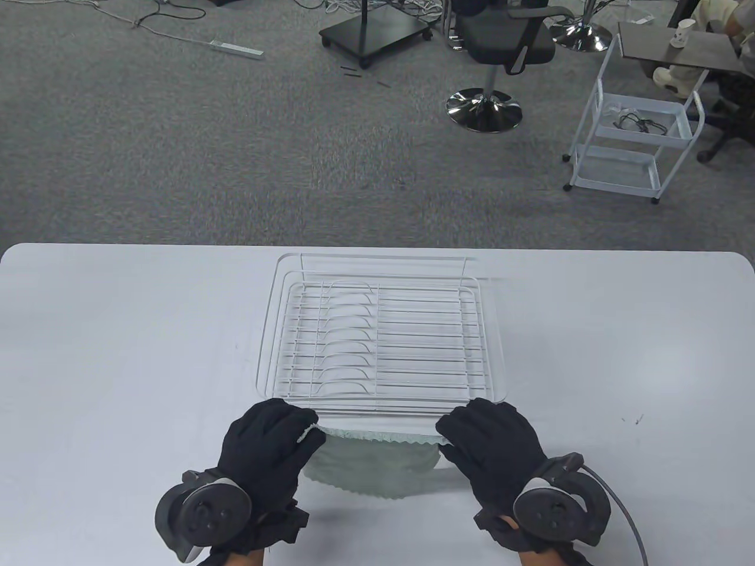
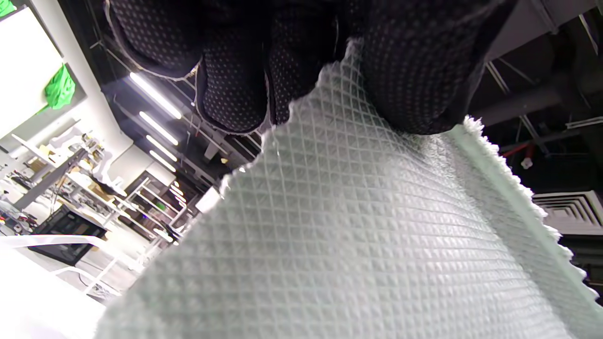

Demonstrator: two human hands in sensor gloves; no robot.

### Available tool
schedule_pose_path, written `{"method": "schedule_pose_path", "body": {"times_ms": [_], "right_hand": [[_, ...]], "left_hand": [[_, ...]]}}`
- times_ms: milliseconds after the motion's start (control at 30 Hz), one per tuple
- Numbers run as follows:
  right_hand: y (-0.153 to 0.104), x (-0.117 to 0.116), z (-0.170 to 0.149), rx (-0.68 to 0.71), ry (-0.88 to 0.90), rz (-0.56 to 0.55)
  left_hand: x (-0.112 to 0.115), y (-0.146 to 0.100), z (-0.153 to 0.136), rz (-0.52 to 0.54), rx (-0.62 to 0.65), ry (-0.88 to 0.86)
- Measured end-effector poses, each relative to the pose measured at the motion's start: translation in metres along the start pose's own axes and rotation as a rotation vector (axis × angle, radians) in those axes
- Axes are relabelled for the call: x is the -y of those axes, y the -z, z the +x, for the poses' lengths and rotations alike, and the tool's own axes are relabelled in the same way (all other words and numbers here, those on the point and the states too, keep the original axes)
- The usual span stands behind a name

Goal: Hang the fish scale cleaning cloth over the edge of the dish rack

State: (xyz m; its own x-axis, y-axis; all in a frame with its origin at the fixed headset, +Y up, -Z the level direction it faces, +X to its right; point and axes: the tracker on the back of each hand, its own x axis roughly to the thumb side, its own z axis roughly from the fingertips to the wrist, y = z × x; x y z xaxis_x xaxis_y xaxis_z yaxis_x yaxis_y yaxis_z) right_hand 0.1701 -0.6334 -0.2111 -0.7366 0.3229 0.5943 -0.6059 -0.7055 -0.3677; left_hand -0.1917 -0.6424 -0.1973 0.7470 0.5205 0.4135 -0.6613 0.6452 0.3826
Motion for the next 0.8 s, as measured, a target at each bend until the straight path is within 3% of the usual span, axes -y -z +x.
{"method": "schedule_pose_path", "body": {"times_ms": [200, 267, 333, 433, 533, 800], "right_hand": [[0.001, 0.025, 0.001, 0.001, -0.045, -0.098], [0.012, 0.026, 0.0, -0.02, -0.093, -0.05], [0.032, 0.017, -0.008, -0.055, -0.164, 0.095], [0.058, -0.001, -0.019, -0.073, -0.247, 0.212], [0.08, -0.019, -0.027, -0.083, -0.33, 0.276], [0.125, -0.065, -0.063, -0.121, -0.412, 0.39]], "left_hand": [[-0.001, 0.003, 0.013, -0.017, 0.012, 0.086], [0.0, 0.011, 0.014, -0.027, 0.006, 0.14], [0.005, 0.029, 0.012, -0.142, -0.038, 0.204], [0.019, 0.058, 0.008, -0.251, -0.074, 0.314], [0.035, 0.085, 0.002, -0.329, -0.094, 0.434], [0.077, 0.141, -0.026, -0.429, -0.144, 0.522]]}}
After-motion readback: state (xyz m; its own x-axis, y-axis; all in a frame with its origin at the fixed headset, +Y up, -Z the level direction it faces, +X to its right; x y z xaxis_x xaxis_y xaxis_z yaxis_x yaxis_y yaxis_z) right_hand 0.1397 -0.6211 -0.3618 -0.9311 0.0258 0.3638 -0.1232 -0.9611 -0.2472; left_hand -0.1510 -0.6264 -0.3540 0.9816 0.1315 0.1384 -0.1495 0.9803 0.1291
